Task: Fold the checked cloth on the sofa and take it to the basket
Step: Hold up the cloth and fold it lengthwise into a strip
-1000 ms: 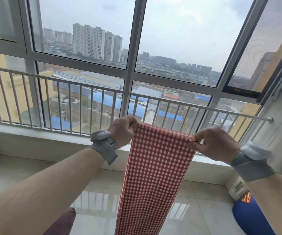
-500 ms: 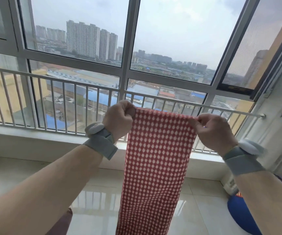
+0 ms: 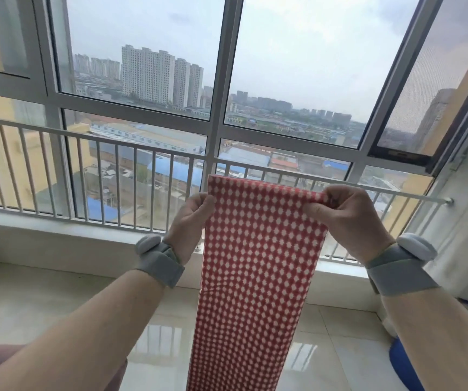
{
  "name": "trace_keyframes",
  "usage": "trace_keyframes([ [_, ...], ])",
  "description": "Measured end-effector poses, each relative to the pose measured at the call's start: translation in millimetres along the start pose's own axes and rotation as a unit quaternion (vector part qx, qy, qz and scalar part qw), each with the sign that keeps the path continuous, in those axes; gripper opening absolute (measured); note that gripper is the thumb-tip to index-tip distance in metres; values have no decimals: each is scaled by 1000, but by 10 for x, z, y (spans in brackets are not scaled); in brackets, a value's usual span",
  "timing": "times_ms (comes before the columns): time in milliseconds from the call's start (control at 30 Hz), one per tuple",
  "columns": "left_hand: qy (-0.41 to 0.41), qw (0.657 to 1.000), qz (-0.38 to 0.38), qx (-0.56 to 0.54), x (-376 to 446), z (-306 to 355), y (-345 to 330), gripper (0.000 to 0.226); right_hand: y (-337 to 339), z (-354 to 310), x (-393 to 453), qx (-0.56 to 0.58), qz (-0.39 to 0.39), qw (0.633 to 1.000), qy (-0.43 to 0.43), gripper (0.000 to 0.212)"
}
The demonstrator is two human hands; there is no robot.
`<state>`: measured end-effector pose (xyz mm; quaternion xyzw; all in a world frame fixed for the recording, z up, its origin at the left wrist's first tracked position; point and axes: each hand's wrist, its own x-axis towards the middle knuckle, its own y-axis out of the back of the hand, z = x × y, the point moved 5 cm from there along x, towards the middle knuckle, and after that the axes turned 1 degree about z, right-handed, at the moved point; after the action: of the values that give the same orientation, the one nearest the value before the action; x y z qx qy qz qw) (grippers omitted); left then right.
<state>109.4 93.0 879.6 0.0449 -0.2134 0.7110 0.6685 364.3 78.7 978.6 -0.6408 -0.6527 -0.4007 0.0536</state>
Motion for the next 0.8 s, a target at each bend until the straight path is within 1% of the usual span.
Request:
trace_keyframes([
  [33, 9, 1000, -11, 6, -91, -96, 21, 49, -7, -20, 14, 19, 1, 1000, -4, 25],
  [67, 12, 1000, -16, 18, -173, -175, 28, 45, -29, -41, 18, 32, -4, 999, -11, 25],
  [133, 0, 999, 11, 53, -236, -232, 32, 18, -65, -72, 59, 57, -16, 998, -24, 26],
  [167, -4, 998, 36, 51, -231, -200, 19, 14, -42, -110, 105, 72, -8, 997, -24, 27],
  [233, -17, 997, 76, 17, -201, -58, -23, 19, 119, -286, 228, 87, 26, 996, 5, 30],
  [267, -24, 996, 86, -8, -174, 23, -56, 20, 223, -377, 284, 82, 35, 996, 31, 28],
  [300, -26, 995, 91, -28, -145, 90, -86, 20, 291, -437, 288, 89, 22, 995, 41, 25],
  [333, -15, 994, 96, -43, -150, 117, -132, 20, 311, -391, 205, 106, -9, 994, 13, 32],
  [367, -3, 993, 103, -59, -140, 136, -145, 20, 255, -285, 121, 131, -47, 990, -26, 44],
  [400, 12, 992, 107, -72, -153, 106, -169, 20, 168, -116, -28, 147, -78, 984, -69, 52],
  [433, 26, 990, 117, -70, -158, 73, -186, 20, 48, 37, -158, 151, -97, 979, -97, 52],
  [467, 39, 990, 127, -47, -189, 33, -205, 20, -51, 183, -292, 147, -90, 978, -118, 49],
  [500, 35, 990, 140, 1, -203, 4, -200, 19, -112, 288, -401, 148, -57, 979, -130, 51],
  [567, -12, 979, 157, 130, -218, 36, -141, 17, -153, 389, -509, 175, 9, 975, -133, 62],
  [633, -56, 957, 161, 233, -210, 94, -74, 14, -170, 417, -548, 174, 43, 976, -123, 65],
  [700, -71, 947, 156, 271, -205, 108, -33, 14, -191, 431, -594, 147, 51, 982, -105, 60],
  [800, -76, 950, 153, 260, -221, 91, 0, 24, -218, 415, -628, 136, 51, 985, -90, 52],
])
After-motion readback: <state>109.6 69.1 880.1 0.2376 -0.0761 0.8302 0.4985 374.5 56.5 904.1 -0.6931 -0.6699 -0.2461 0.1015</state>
